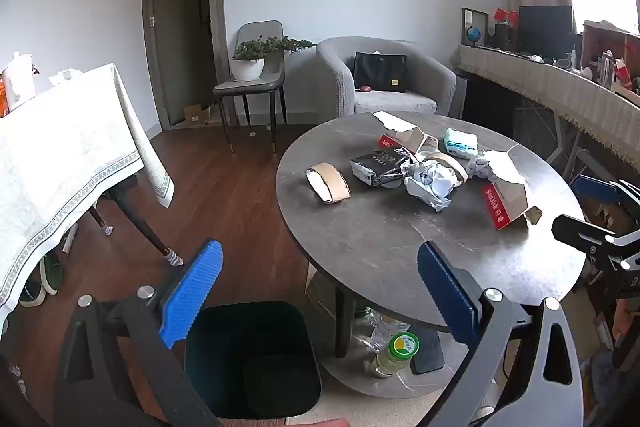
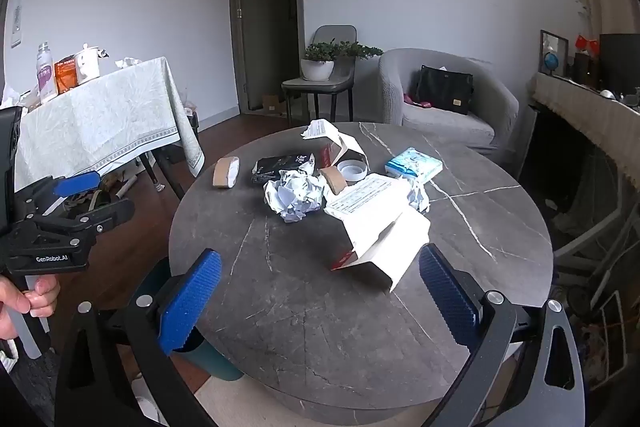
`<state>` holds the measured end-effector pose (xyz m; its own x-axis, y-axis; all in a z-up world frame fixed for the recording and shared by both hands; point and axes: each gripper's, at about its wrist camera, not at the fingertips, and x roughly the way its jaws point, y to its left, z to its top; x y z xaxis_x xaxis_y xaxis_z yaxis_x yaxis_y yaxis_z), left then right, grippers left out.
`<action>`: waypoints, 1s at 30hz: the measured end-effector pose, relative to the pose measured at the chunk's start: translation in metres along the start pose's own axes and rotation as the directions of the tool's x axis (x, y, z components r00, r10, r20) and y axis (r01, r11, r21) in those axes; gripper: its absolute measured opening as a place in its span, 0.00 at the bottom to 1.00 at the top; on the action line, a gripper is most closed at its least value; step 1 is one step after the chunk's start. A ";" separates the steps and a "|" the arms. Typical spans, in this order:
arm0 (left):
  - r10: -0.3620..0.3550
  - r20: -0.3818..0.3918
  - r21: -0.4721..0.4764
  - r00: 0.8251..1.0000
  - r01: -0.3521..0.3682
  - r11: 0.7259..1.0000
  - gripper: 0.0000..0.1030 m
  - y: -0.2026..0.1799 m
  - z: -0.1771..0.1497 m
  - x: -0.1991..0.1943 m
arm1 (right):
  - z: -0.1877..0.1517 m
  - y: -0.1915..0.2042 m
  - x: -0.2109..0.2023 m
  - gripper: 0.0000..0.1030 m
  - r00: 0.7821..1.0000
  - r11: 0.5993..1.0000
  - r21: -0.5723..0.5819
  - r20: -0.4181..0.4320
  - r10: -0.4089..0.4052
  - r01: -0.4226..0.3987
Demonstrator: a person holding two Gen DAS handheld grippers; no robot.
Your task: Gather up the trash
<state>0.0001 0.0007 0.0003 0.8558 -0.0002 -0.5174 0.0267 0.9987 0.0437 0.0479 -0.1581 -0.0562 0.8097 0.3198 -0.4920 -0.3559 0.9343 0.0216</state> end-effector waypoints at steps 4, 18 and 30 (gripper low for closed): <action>-0.014 -0.005 -0.024 1.000 0.014 1.000 0.97 0.005 0.001 0.001 | 0.000 0.001 0.000 0.97 1.000 1.000 0.005 0.006 0.004 -0.005; -0.011 -0.013 -0.021 1.000 0.010 1.000 0.97 0.007 -0.003 0.003 | -0.001 0.003 0.000 0.97 1.000 1.000 -0.009 0.006 -0.009 0.009; -0.009 -0.016 -0.021 1.000 0.009 1.000 0.97 0.006 -0.003 0.004 | -0.001 0.003 0.000 0.97 1.000 1.000 -0.010 0.002 -0.011 0.011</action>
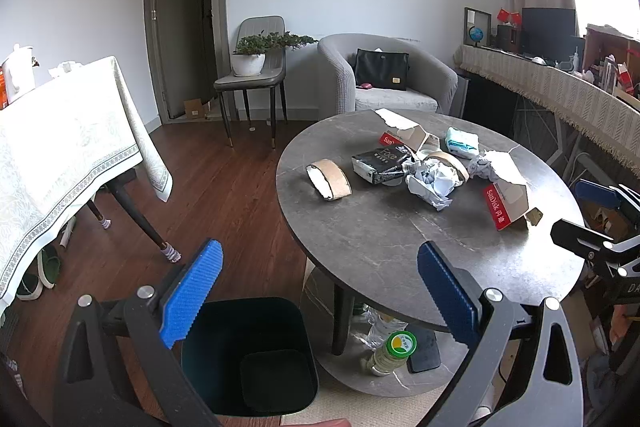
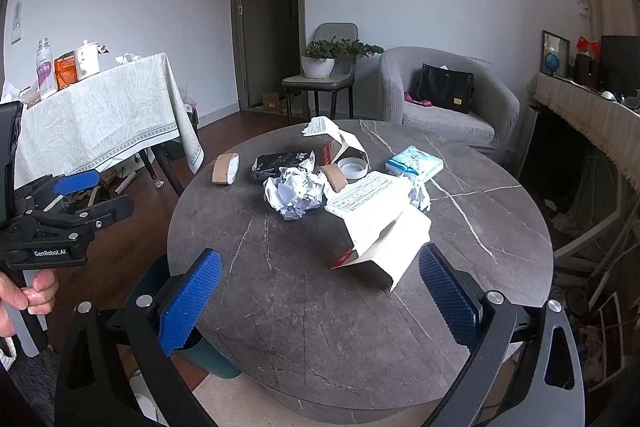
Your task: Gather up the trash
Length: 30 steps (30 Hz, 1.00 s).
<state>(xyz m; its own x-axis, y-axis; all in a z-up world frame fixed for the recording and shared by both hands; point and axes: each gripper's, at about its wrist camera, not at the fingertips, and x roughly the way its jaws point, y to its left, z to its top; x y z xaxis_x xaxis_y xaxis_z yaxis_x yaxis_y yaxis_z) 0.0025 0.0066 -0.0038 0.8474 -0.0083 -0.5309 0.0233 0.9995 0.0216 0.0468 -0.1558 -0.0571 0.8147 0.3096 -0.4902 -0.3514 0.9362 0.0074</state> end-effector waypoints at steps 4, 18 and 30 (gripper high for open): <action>0.000 0.000 -0.002 1.000 0.000 1.000 0.97 0.000 0.000 0.000 | 0.000 0.001 0.000 0.97 1.000 1.000 -0.001 0.000 -0.003 0.003; 0.004 0.001 0.003 1.000 -0.004 1.000 0.97 -0.003 0.000 0.000 | -0.001 0.001 0.000 0.97 1.000 1.000 0.001 -0.004 -0.006 0.006; 0.000 -0.005 0.004 1.000 0.000 1.000 0.96 -0.005 0.001 0.000 | -0.002 -0.004 0.001 0.97 1.000 1.000 0.024 -0.014 -0.009 0.010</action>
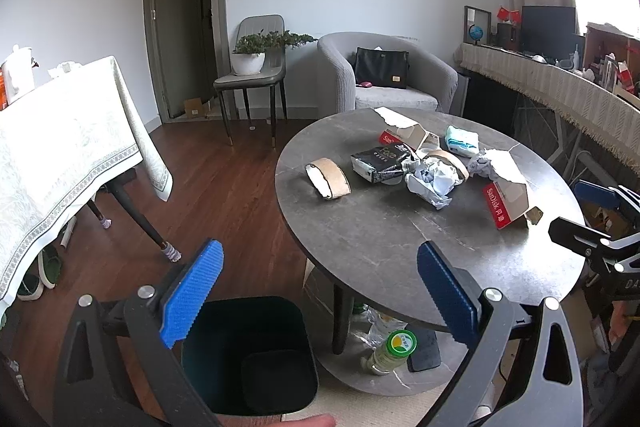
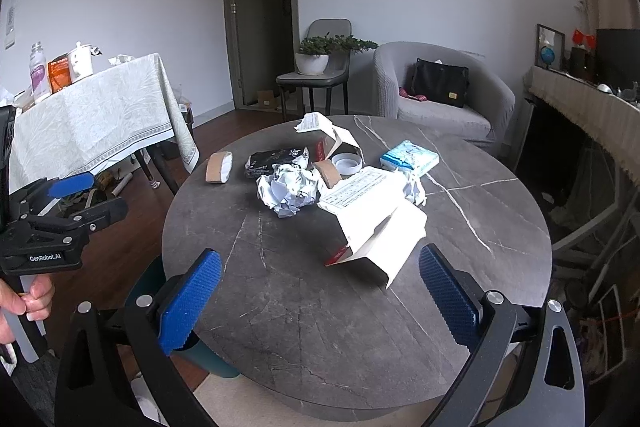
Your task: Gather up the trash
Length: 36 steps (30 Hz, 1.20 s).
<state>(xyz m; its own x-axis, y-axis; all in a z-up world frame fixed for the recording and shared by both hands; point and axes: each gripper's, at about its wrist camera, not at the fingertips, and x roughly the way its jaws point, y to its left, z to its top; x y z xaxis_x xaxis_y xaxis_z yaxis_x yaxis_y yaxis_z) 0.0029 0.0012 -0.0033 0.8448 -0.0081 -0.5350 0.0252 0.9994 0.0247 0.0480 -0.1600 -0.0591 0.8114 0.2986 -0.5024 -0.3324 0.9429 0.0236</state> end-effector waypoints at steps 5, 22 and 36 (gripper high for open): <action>-0.014 -0.010 -0.002 1.000 0.014 1.000 0.96 0.000 -0.001 0.003 | 0.000 -0.001 0.001 0.97 1.000 1.000 0.008 -0.006 -0.004 0.004; -0.030 -0.023 -0.032 0.999 0.029 0.999 0.90 0.009 0.006 0.016 | 0.004 -0.008 0.024 0.97 0.992 0.989 0.086 -0.061 -0.113 0.118; -0.064 -0.040 -0.071 0.997 0.061 0.996 0.87 0.009 0.022 0.043 | 0.012 -0.032 0.063 0.83 0.975 0.966 0.188 -0.167 -0.145 0.176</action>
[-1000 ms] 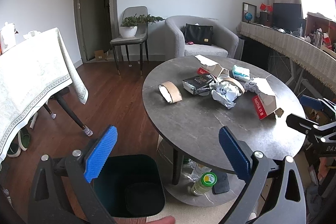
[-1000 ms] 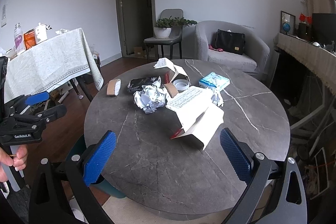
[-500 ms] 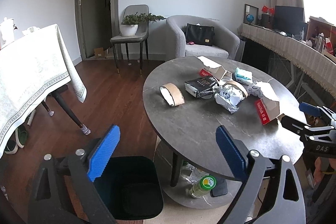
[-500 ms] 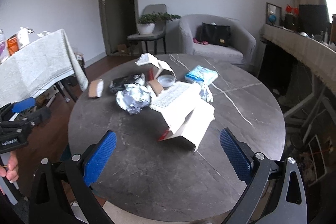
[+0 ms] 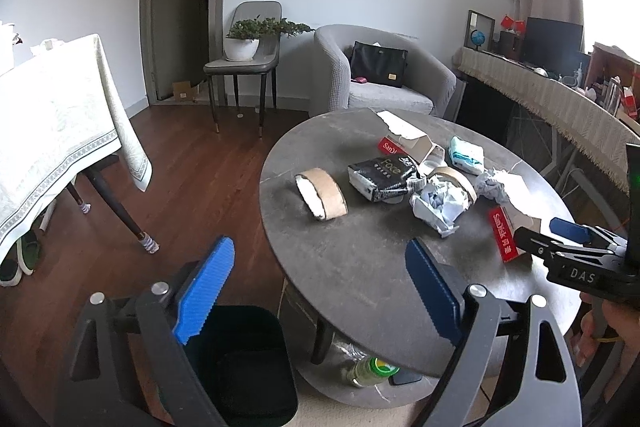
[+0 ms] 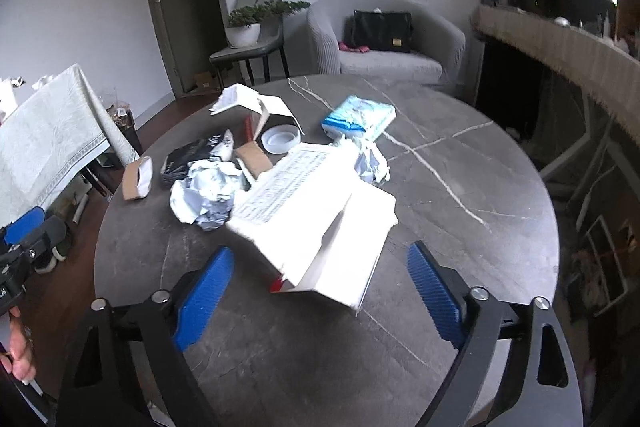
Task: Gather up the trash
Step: 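Grasp the brown tape core with the left gripper while the right grasps the folded paper sheet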
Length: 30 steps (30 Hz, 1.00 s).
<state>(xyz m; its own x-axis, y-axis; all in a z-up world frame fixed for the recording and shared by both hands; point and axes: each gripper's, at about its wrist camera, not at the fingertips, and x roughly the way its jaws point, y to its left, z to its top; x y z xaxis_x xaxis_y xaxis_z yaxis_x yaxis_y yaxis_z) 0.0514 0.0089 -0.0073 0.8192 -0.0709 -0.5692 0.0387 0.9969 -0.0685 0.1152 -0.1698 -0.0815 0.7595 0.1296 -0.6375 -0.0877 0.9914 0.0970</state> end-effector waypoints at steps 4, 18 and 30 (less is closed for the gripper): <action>0.006 0.000 -0.006 1.000 -0.006 1.000 0.87 -0.002 0.006 0.010 | 0.005 -0.001 0.005 0.74 1.000 1.000 0.002 0.000 -0.004 0.004; 0.028 -0.025 -0.039 0.999 -0.029 0.999 0.82 -0.007 0.026 0.059 | 0.019 -0.013 0.018 0.53 1.000 0.999 0.024 0.002 0.027 -0.027; 0.054 -0.096 -0.125 0.994 -0.065 0.990 0.52 0.010 0.031 0.096 | 0.032 -0.031 0.010 0.24 0.993 0.993 -0.003 -0.009 0.114 -0.114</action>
<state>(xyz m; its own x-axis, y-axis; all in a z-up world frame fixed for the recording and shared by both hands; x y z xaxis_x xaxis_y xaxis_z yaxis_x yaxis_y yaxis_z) 0.1485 0.0131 -0.0375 0.7615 -0.0203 -0.6479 -0.0866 0.9874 -0.1326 0.1461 -0.1994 -0.0660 0.7388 0.2424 -0.6288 -0.1761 0.9701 0.1670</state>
